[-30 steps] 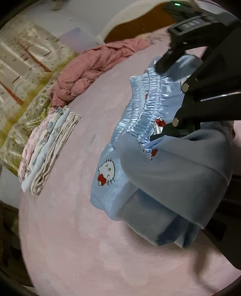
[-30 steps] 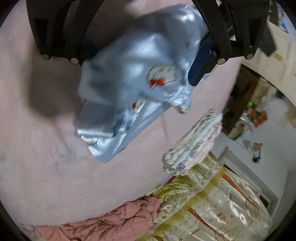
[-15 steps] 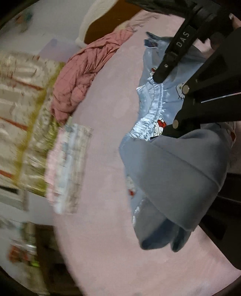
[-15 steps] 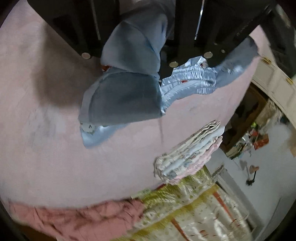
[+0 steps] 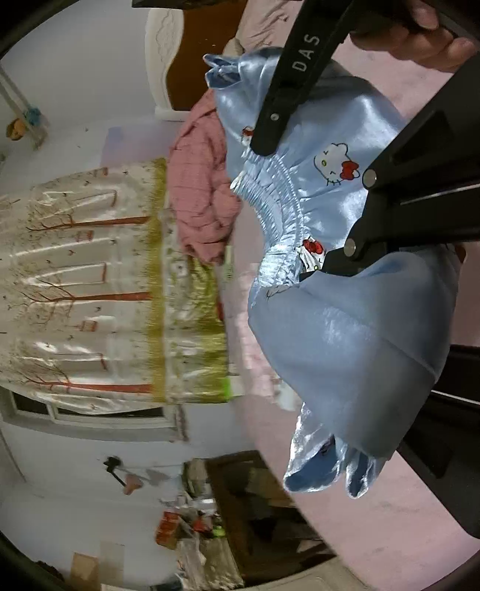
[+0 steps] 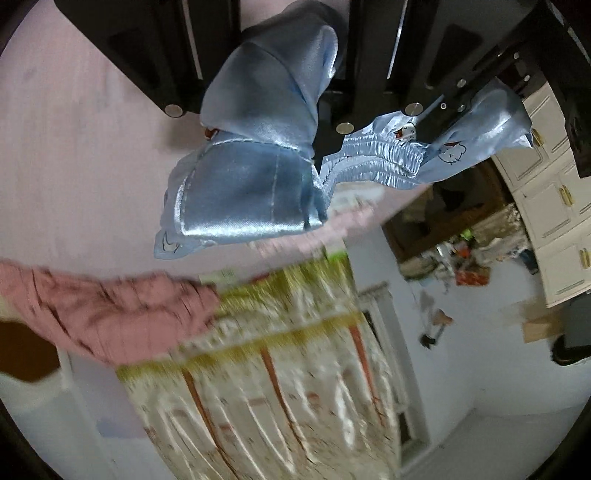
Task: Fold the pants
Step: 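Lift the pants bundle with both grippers and carry it toward the clothes stack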
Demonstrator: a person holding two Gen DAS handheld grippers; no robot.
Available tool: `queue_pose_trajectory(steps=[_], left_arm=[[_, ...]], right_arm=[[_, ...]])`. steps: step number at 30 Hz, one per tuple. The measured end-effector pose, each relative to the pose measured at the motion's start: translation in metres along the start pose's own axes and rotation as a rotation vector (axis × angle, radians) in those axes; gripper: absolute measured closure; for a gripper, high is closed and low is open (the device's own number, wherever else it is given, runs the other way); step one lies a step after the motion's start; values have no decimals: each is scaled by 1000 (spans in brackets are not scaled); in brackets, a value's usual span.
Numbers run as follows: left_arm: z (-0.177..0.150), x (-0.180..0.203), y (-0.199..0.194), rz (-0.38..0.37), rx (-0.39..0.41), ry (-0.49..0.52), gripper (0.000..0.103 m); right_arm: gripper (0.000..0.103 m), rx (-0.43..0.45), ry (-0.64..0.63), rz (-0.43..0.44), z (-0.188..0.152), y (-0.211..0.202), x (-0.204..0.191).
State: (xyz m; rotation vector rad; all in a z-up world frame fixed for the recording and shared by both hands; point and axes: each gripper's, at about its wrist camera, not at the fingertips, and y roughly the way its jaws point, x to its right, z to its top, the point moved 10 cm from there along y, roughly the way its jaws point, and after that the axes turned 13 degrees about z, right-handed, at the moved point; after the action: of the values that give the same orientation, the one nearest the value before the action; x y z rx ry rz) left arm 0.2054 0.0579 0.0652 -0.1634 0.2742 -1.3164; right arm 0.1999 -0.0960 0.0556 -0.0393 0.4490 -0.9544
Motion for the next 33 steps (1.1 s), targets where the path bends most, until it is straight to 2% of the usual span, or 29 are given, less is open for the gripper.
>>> queue_pose_trajectory(steps=[4, 9, 15, 19, 22, 24, 26, 28, 31, 33], left_arm=[[54, -15, 25, 9, 69, 4, 96], [103, -32, 81, 7, 131, 7, 96], [131, -48, 176, 21, 151, -5, 96], [130, -57, 241, 19, 140, -20, 96], [110, -65, 281, 3, 120, -58, 94], [90, -66, 308, -22, 75, -69, 94], [74, -68, 331, 28, 30, -57, 95], [60, -60, 342, 13, 11, -35, 95], [43, -53, 357, 40, 3, 14, 94], [35, -52, 363, 30, 0, 9, 94]], right_arm=[[90, 64, -57, 26, 45, 19, -17], [90, 114, -81, 48, 97, 74, -15], [90, 171, -121, 59, 146, 165, -5], [90, 171, -167, 40, 165, 243, 17], [90, 143, -160, 34, 164, 293, 41], [90, 120, -147, 39, 150, 328, 60], [90, 119, -123, 39, 131, 349, 74], [90, 36, -165, 7, 107, 385, 84], [90, 1, -186, -72, 83, 413, 100], [90, -16, -179, -90, 75, 422, 113]])
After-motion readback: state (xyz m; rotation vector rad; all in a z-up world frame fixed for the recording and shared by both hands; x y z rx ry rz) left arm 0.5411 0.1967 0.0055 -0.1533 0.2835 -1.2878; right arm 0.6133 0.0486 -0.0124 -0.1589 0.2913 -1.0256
